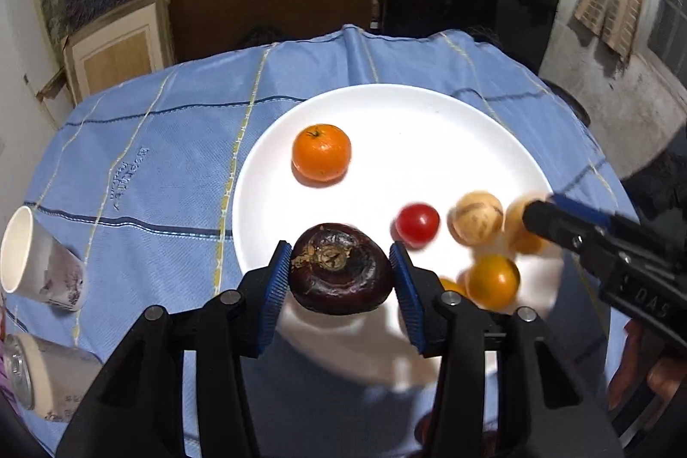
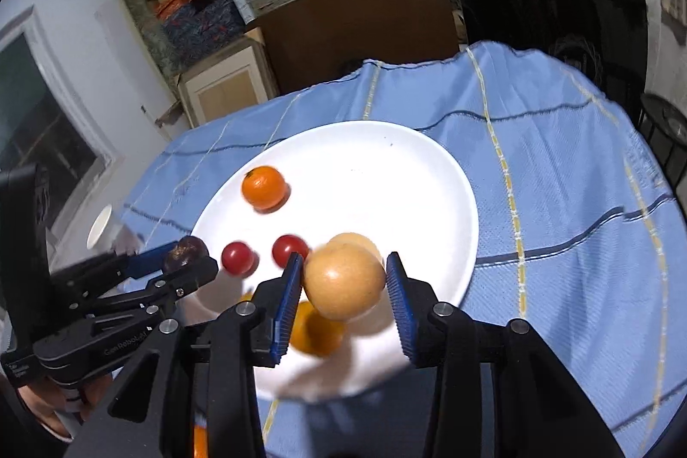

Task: Organize fruits
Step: 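Carry the brown fruit and pear onto the white plate and open both grippers, then move both grippers from the plate back over the remaining fruits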

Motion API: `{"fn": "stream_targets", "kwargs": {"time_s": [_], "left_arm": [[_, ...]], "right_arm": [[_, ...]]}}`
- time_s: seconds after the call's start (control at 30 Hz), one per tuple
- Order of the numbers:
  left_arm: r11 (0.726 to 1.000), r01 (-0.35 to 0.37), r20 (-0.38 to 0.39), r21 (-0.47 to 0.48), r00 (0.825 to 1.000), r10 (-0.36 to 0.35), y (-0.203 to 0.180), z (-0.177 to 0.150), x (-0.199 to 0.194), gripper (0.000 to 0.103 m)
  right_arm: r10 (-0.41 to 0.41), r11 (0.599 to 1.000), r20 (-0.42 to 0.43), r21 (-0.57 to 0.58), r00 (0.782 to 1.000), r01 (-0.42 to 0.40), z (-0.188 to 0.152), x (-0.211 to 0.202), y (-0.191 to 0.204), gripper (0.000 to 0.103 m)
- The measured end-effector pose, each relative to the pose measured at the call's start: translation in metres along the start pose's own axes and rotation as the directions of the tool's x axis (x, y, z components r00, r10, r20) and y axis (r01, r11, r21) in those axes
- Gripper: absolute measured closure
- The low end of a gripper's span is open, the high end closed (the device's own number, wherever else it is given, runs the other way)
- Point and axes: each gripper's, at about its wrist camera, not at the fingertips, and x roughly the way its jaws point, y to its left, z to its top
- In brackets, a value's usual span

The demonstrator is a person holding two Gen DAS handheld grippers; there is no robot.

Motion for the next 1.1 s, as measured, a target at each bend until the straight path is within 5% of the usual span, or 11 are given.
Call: {"fn": "stream_targets", "kwargs": {"time_s": [0.1, 0.4, 0.6, 0.7, 0.8, 1.1], "left_arm": [[1.0, -0.017, 0.055, -0.021, 0.998, 0.018, 0.003, 0.001, -0.009, 0.041], [1.0, 0.03, 0.078, -0.003, 0.997, -0.03, 0.0, -0.024, -0.05, 0.035], [0.999, 0.012, 0.109, 0.041, 0.994, -0.016, -0.01, -0.051, -0.083, 0.033], [0.998, 0.002, 0.13, 0.056, 0.992, -0.009, -0.015, -0.061, -0.101, 0.024], [0.998, 0.001, 0.154, 0.066, 0.988, -0.011, -0.017, -0.076, -0.121, 0.021], [0.999, -0.007, 0.141, 0.051, 0.99, -0.001, -0.009, -0.145, -0.141, 0.019]], "right_arm": [[0.015, 0.999, 0.032, 0.029, 0.999, -0.016, -0.004, -0.008, -0.006, 0.051], [0.07, 0.995, 0.064, 0.06, 0.996, -0.074, -0.034, -0.058, -0.007, 0.042], [0.016, 0.999, 0.056, -0.029, 0.998, -0.014, -0.058, -0.088, 0.012, 0.039], [-0.014, 0.999, 0.088, -0.041, 0.996, 0.017, -0.071, -0.105, 0.018, 0.02], [-0.031, 0.997, 0.127, -0.06, 0.991, 0.039, -0.087, -0.122, 0.024, 0.014], [-0.082, 0.992, 0.08, -0.091, 0.993, 0.089, -0.143, -0.135, 0.034, 0.013]]}}
